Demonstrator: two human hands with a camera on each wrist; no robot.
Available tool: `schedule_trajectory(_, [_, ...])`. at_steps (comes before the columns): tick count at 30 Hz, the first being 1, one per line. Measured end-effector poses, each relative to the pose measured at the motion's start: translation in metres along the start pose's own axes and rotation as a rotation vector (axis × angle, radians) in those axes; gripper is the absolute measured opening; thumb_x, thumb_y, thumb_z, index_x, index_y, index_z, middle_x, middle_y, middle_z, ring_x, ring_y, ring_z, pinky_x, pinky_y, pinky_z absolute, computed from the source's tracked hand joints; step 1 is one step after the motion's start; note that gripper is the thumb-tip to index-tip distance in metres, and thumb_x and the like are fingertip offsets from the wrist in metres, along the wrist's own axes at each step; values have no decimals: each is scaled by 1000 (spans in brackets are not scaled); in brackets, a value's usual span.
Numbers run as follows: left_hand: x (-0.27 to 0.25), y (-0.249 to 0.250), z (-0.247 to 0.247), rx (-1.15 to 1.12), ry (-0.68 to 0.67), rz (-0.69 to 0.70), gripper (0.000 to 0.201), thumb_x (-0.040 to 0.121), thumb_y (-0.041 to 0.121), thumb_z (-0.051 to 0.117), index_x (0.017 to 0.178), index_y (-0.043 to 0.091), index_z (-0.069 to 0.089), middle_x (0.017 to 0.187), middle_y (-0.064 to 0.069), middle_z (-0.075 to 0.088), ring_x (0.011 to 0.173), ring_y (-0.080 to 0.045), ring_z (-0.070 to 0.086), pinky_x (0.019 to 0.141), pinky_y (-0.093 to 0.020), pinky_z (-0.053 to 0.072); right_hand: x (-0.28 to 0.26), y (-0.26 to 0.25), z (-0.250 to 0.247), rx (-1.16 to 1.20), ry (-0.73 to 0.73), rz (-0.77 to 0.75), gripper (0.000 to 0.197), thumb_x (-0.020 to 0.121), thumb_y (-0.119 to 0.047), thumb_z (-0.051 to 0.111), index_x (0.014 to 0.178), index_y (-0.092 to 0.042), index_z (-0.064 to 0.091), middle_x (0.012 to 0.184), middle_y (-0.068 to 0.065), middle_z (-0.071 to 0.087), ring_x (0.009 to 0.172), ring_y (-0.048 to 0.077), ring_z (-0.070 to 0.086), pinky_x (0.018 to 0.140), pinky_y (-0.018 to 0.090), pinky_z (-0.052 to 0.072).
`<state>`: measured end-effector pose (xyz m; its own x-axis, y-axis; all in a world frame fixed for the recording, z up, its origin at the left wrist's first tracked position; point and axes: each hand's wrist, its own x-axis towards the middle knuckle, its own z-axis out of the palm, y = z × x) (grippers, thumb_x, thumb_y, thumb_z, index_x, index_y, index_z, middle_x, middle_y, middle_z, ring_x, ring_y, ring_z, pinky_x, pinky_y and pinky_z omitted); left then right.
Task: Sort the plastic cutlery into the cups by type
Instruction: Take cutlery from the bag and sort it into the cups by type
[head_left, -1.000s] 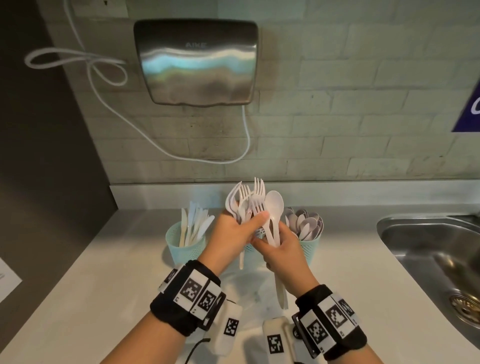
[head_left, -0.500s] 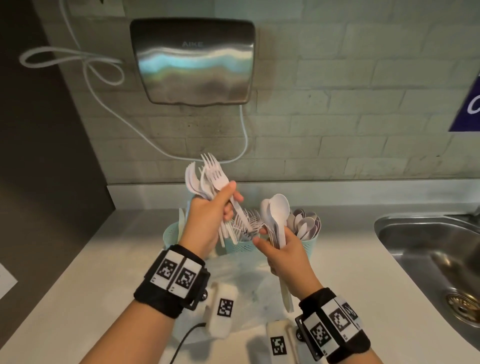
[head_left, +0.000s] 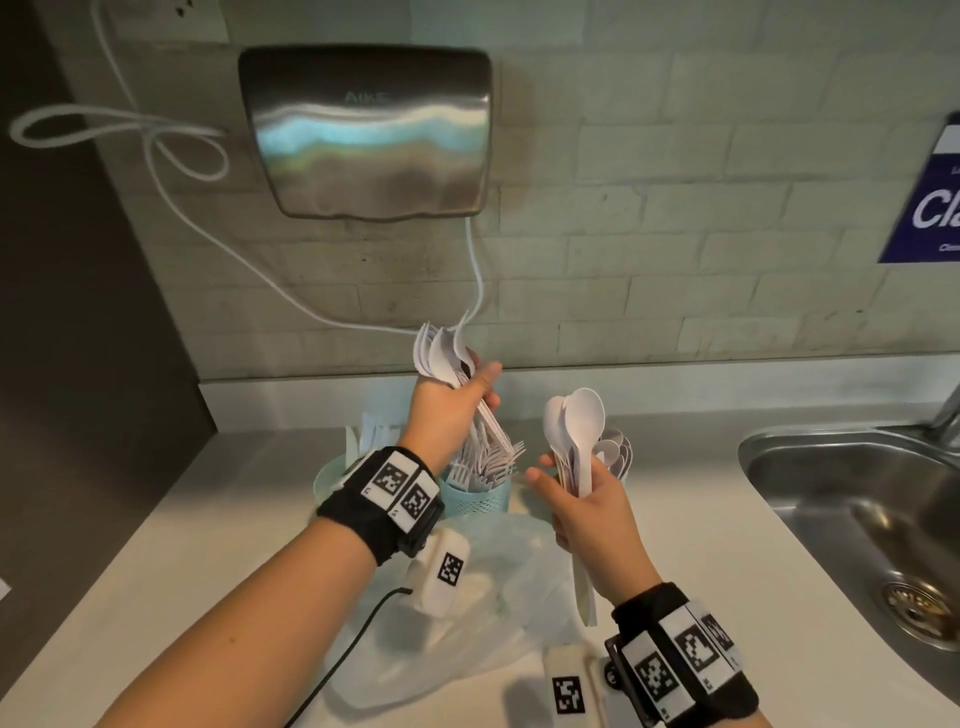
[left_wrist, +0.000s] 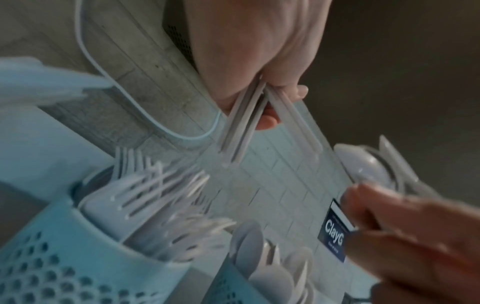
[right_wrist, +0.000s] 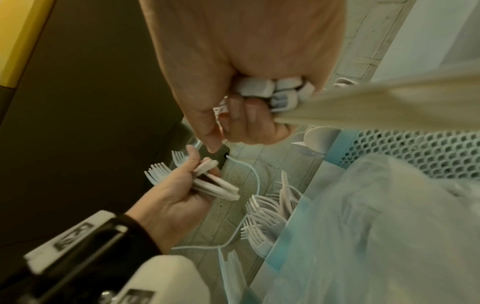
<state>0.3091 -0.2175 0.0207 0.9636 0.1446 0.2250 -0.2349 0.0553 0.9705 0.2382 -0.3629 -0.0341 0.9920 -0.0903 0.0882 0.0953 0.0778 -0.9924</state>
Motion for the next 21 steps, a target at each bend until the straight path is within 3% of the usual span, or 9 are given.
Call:
schedule_trajectory(3, [8, -12, 10, -6, -22, -7, 9, 88, 10, 62, 82, 8, 56, 66, -9, 64, 54, -11, 66, 64, -28, 58, 1, 2, -4, -8, 1, 9, 11, 85, -15, 68, 93, -11, 61, 42, -11, 42, 36, 6, 32, 36, 18, 30])
schedule_trajectory(6, [15, -22, 15, -23, -30, -7, 9, 87, 1, 61, 84, 2, 53, 71, -13, 61, 53, -9, 66, 55, -20, 55, 3, 4, -8, -14, 9, 12, 11, 85, -15, 68, 93, -10, 61, 42, -11, 40, 37, 6, 31, 37, 19, 29])
schedule_trajectory(12, [20, -33, 14, 12, -27, -21, 15, 90, 6, 59, 99, -4, 53, 78, -16, 65, 59, -8, 69, 58, -17, 55, 5, 7, -10, -16, 2, 14, 11, 86, -15, 67, 94, -9, 61, 44, -11, 41, 37, 6, 32, 37, 19, 30])
schedule_trajectory(15, [19, -35, 13, 70, -23, 13, 7, 92, 10, 57, 92, 3, 56, 71, -9, 66, 61, -8, 68, 62, -20, 55, 5, 8, -9, -13, -11, 25, 10, 86, -14, 66, 94, -9, 61, 44, -11, 42, 37, 6, 33, 37, 18, 30])
schedule_trajectory(19, [15, -39, 10, 224, -41, 68, 16, 93, 16, 56, 82, 5, 62, 70, -4, 69, 62, -5, 64, 66, -18, 53, 4, 10, -6, -9, -34, 32, 5, 87, -13, 65, 90, -12, 61, 42, -12, 43, 36, 5, 33, 37, 17, 30])
schedule_trajectory(21, [12, -43, 9, 244, -36, 48, 15, 91, 17, 59, 79, 11, 64, 73, -4, 70, 61, -8, 63, 64, -23, 53, 3, 11, -5, -11, -37, 37, 4, 87, -13, 65, 89, -13, 61, 42, -12, 43, 37, 5, 33, 37, 17, 30])
